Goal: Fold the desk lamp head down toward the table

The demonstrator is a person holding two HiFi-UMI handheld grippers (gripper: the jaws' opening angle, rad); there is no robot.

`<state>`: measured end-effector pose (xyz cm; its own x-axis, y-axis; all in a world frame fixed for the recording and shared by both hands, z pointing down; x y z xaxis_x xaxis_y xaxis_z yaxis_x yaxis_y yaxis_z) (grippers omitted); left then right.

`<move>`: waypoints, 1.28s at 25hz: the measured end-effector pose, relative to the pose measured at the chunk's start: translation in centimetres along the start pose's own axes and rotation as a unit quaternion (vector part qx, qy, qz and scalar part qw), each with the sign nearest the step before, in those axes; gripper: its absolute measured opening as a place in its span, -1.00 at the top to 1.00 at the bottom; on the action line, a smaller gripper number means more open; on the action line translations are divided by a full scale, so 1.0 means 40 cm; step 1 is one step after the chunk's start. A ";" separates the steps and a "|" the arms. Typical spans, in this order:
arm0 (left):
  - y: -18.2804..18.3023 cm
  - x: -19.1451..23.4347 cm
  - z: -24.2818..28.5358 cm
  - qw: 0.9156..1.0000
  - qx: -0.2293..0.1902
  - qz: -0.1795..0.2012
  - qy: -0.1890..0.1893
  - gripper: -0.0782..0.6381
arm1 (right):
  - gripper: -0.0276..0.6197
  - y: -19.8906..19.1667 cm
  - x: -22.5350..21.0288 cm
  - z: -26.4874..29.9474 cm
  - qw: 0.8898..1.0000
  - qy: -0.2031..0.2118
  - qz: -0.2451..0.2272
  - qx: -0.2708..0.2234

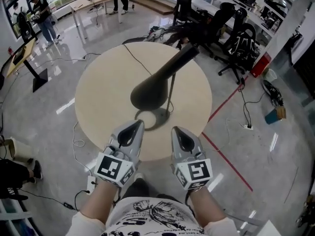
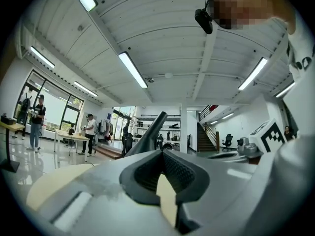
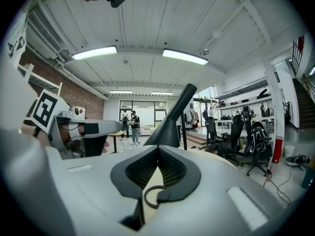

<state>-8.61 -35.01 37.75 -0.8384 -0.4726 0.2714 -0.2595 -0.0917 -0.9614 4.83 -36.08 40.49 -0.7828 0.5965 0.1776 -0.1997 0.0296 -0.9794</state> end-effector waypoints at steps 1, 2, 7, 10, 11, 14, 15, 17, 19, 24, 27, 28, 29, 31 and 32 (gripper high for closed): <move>-0.005 -0.021 -0.010 1.000 0.000 -0.002 0.003 0.77 | 0.89 0.009 0.001 -0.016 1.000 0.004 0.001 -0.007; -0.013 -0.042 -0.020 1.000 0.000 -0.004 0.007 0.77 | 0.89 0.015 0.003 -0.034 1.000 0.009 0.000 -0.011; -0.068 -0.150 -0.083 0.999 -0.005 -0.016 0.034 0.77 | 0.89 -0.003 0.028 -0.136 0.999 0.039 -0.018 -0.015; -0.086 -0.205 -0.131 0.999 -0.005 -0.021 0.049 0.77 | 0.89 -0.010 0.051 -0.190 0.998 0.054 -0.022 -0.012; -0.091 -0.222 -0.146 0.998 -0.004 -0.022 0.053 0.77 | 0.89 -0.013 0.057 -0.206 0.998 0.056 -0.021 -0.010; -0.107 -0.271 -0.185 0.998 -0.004 -0.027 0.060 0.77 | 0.89 -0.027 0.070 -0.255 0.998 0.061 -0.021 -0.008; -0.112 -0.284 -0.198 0.998 -0.004 -0.029 0.061 0.77 | 0.89 -0.032 0.076 -0.271 0.998 0.062 -0.023 -0.008; -0.119 -0.304 -0.221 0.998 -0.005 -0.031 0.062 0.77 | 0.89 -0.040 0.089 -0.297 0.998 0.062 -0.023 -0.009; -0.120 -0.317 -0.243 0.997 -0.006 -0.034 0.062 0.77 | 0.89 -0.050 0.104 -0.317 0.998 0.065 -0.020 -0.006; -0.134 -0.345 -0.324 0.996 -0.007 -0.045 0.071 0.77 | 0.89 -0.053 0.175 -0.375 0.996 0.085 -0.022 -0.004; -0.147 -0.368 -0.409 0.996 -0.008 -0.044 0.077 0.77 | 0.89 -0.044 0.234 -0.434 0.996 0.083 -0.027 -0.010; -0.149 -0.375 -0.439 0.996 -0.007 -0.044 0.080 0.77 | 0.89 -0.041 0.253 -0.456 0.996 0.080 -0.029 -0.009; -0.149 -0.382 -0.469 0.996 -0.006 -0.044 0.082 0.77 | 0.89 -0.036 0.271 -0.476 0.997 0.077 -0.029 -0.008; -0.146 -0.392 -0.525 0.995 -0.003 -0.043 0.086 0.77 | 0.89 -0.024 0.307 -0.514 0.997 0.075 -0.029 -0.011; -0.145 -0.400 -0.551 0.995 -0.003 -0.043 0.086 0.77 | 0.89 -0.021 0.324 -0.534 0.997 0.074 -0.029 -0.013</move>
<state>-4.26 -7.60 39.98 -0.8831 -0.3053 0.3562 -0.3356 -0.1195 -0.9344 7.43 -11.24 41.56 -0.6744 0.7051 0.2194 -0.2256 0.0862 -0.9704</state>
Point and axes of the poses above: the fingertips, and each gripper's own axes: z forward along the fingers, x to its left, y out of its top, the point moved 3 cm from there along -z, backward along the fingers, and after that the axes turned 12 degrees about -z, right-handed, at the moved point
